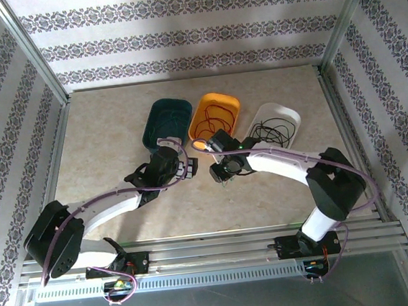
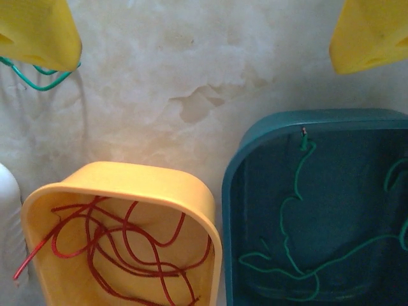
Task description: Untangle the cables
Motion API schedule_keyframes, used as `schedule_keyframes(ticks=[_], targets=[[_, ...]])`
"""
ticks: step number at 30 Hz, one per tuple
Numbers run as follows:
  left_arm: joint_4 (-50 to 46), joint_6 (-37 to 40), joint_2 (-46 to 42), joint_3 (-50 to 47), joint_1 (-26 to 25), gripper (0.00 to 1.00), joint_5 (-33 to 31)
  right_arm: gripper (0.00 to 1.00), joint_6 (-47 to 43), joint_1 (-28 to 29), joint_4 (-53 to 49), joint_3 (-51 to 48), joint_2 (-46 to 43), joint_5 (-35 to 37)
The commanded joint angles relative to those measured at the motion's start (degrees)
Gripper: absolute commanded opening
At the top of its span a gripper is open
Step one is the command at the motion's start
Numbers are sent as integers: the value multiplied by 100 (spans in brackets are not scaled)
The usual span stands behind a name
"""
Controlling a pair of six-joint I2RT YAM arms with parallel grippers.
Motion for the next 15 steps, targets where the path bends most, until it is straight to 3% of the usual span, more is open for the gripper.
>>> schedule_keyframes(ticks=[1,4,7,9,15], targets=[[96,-59,-193,-23,-22,99,-180,35,-36,40,-70,213,194,333],[80,46,-231,-32,-22,99,-23,28,-156,39,-25,166,227,551],[98,191,-160,1,-22,99,287,7,-223,11,24,160,149,704],[97,273,-75,49,-22,99,536,0,-264,-26,34,167,68,632],[401,460,154,166,-22,99,1513,0,-451,-211,-19,45,-507,-89]])
